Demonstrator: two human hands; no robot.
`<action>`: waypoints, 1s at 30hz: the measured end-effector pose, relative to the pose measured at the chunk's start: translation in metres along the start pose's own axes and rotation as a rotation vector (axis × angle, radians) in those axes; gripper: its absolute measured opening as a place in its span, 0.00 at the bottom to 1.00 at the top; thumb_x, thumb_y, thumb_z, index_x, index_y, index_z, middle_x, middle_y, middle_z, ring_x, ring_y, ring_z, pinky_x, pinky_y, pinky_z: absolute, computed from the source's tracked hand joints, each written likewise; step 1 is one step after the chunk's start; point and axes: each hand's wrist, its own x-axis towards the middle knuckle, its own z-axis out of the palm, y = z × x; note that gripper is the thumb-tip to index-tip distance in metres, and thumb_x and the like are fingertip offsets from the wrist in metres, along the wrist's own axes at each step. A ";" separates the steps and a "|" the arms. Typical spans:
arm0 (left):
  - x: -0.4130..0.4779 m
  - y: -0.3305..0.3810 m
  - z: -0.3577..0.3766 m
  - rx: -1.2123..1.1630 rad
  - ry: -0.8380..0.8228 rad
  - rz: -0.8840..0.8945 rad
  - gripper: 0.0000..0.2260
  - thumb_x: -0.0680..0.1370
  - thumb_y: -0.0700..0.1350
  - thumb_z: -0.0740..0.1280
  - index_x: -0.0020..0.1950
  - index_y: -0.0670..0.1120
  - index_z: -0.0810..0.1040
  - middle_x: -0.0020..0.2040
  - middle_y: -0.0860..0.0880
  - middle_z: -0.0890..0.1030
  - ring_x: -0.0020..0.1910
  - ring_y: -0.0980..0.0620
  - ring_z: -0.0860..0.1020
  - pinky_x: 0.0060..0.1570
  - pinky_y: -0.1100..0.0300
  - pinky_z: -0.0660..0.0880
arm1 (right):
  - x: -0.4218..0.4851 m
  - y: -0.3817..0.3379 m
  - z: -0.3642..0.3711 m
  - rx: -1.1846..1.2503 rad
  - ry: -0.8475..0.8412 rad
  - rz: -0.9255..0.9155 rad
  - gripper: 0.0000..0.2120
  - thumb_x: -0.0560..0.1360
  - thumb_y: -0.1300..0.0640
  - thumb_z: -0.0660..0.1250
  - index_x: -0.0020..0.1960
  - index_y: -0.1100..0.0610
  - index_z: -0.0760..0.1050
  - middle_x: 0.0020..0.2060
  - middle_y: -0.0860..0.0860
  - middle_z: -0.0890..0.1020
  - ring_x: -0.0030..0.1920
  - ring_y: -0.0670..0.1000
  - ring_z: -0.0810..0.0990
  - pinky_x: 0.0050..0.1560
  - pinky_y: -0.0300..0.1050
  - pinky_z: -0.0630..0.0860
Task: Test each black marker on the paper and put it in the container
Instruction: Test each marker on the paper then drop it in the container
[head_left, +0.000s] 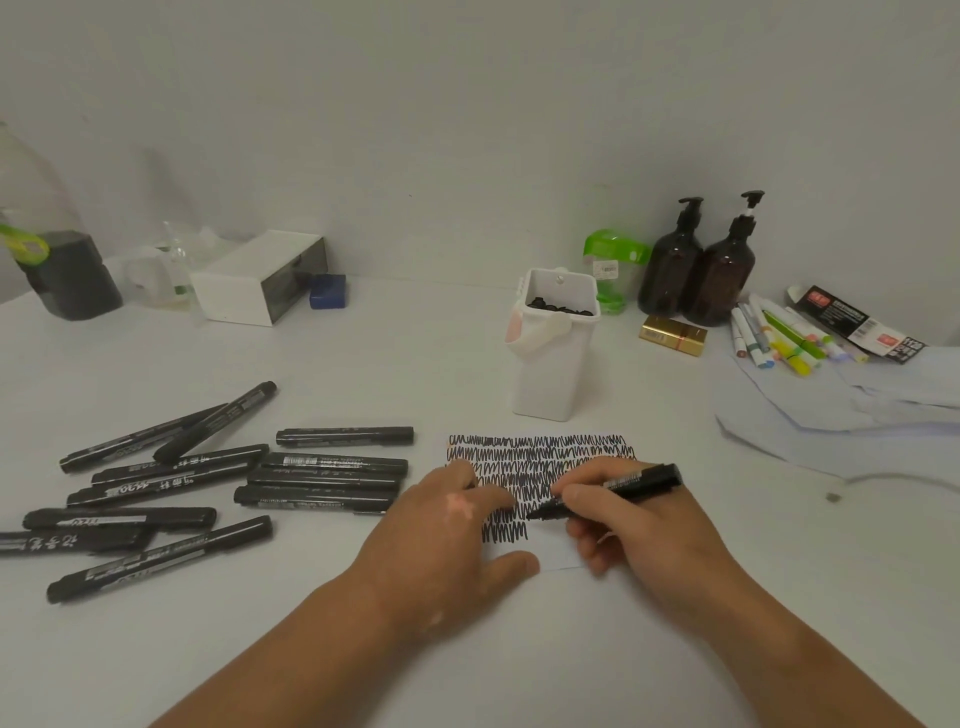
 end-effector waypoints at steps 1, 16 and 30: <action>0.000 -0.001 0.000 0.001 0.001 -0.005 0.27 0.71 0.69 0.65 0.67 0.60 0.73 0.51 0.57 0.70 0.54 0.55 0.73 0.54 0.62 0.70 | 0.000 0.001 0.001 -0.058 0.011 -0.005 0.08 0.65 0.51 0.73 0.42 0.53 0.84 0.28 0.55 0.81 0.27 0.53 0.78 0.27 0.44 0.74; 0.002 -0.004 0.002 0.001 -0.019 -0.029 0.25 0.72 0.68 0.65 0.67 0.60 0.73 0.51 0.57 0.70 0.56 0.55 0.72 0.53 0.63 0.68 | 0.003 0.011 0.003 -0.297 0.028 -0.012 0.12 0.65 0.45 0.72 0.47 0.47 0.84 0.27 0.52 0.82 0.26 0.49 0.79 0.30 0.40 0.75; 0.003 -0.005 0.001 -0.024 -0.021 -0.040 0.25 0.71 0.68 0.66 0.66 0.61 0.73 0.52 0.58 0.71 0.54 0.56 0.72 0.54 0.62 0.70 | 0.001 0.004 0.003 -0.326 0.039 0.019 0.02 0.68 0.52 0.72 0.41 0.48 0.82 0.24 0.47 0.79 0.24 0.49 0.76 0.27 0.40 0.73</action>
